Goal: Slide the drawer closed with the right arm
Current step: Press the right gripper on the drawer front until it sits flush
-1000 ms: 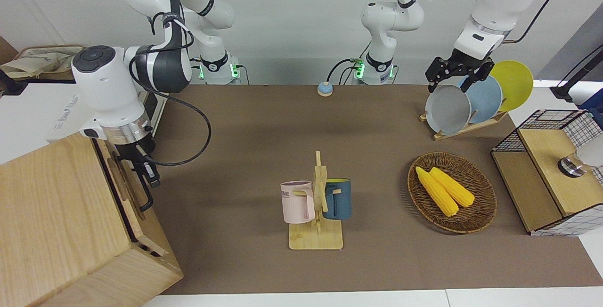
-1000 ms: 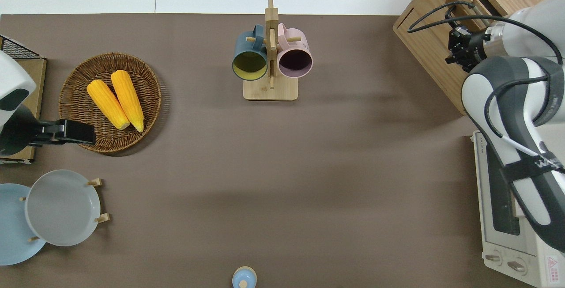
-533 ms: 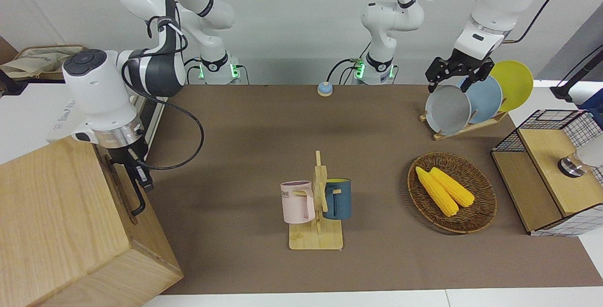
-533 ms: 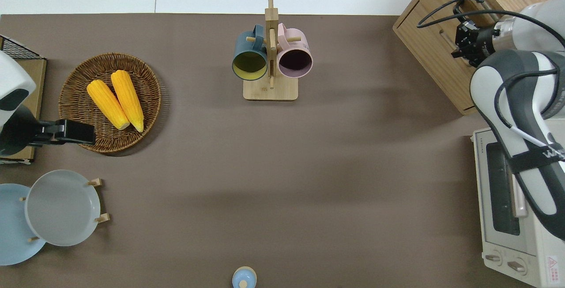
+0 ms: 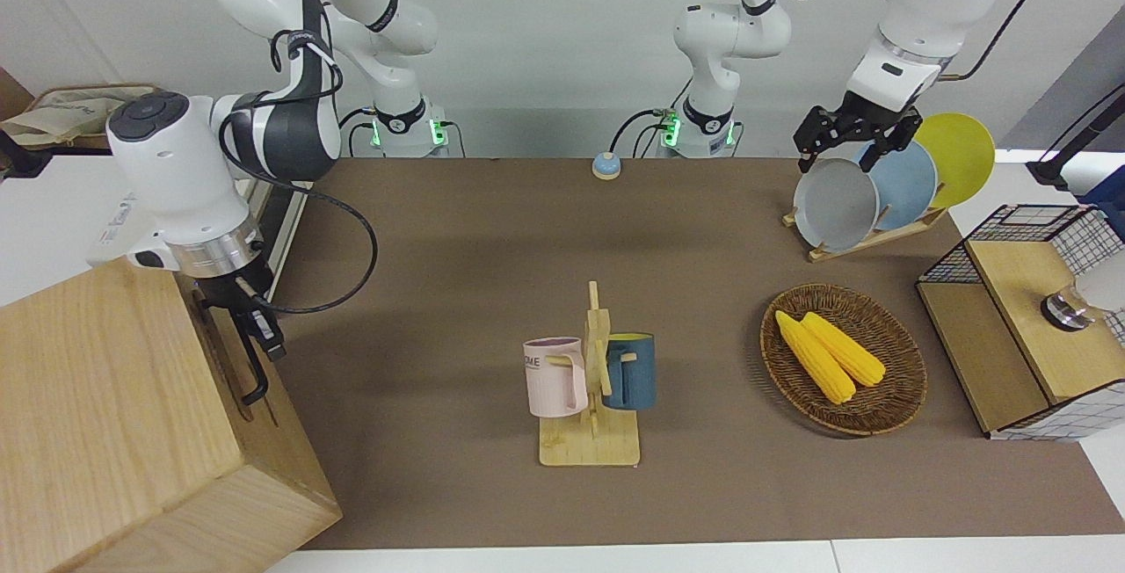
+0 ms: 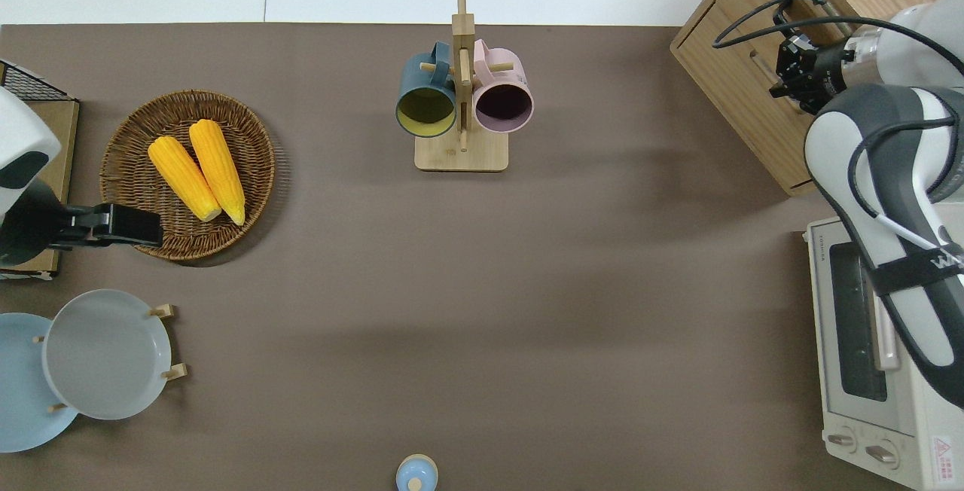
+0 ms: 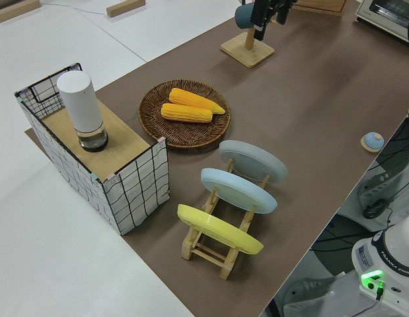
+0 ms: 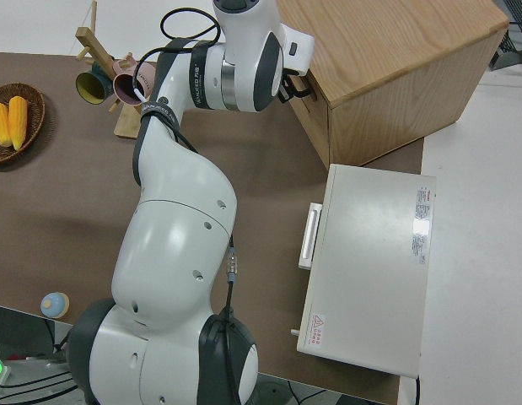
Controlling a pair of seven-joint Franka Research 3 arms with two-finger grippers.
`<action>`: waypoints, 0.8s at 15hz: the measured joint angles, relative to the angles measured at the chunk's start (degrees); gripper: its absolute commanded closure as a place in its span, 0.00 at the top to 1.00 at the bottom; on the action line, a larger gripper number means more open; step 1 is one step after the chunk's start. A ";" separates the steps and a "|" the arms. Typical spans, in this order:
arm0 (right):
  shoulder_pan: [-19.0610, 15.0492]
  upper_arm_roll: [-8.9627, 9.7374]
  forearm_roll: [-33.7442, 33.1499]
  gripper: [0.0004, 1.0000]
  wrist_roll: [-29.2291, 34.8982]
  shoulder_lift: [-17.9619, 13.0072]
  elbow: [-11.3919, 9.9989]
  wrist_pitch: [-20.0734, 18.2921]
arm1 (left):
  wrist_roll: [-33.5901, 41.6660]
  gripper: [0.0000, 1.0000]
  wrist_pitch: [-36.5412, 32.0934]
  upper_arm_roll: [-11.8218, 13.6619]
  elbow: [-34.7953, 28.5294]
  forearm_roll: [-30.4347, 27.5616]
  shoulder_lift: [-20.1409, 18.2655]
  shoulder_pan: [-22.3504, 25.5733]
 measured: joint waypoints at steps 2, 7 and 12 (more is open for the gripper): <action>0.00 0.04 0.02 0.00 -0.33 0.04 -0.01 0.17 | 0.00 1.00 0.00 0.00 0.00 0.00 0.00 0.00; 0.07 0.07 0.00 0.00 -0.76 0.01 -0.02 0.44 | 0.00 1.00 0.00 0.00 0.00 0.00 0.00 0.00; 0.15 -0.11 -0.19 0.00 -2.43 -1.65 -1.28 0.37 | 0.00 1.00 0.00 0.00 0.00 0.00 0.00 0.00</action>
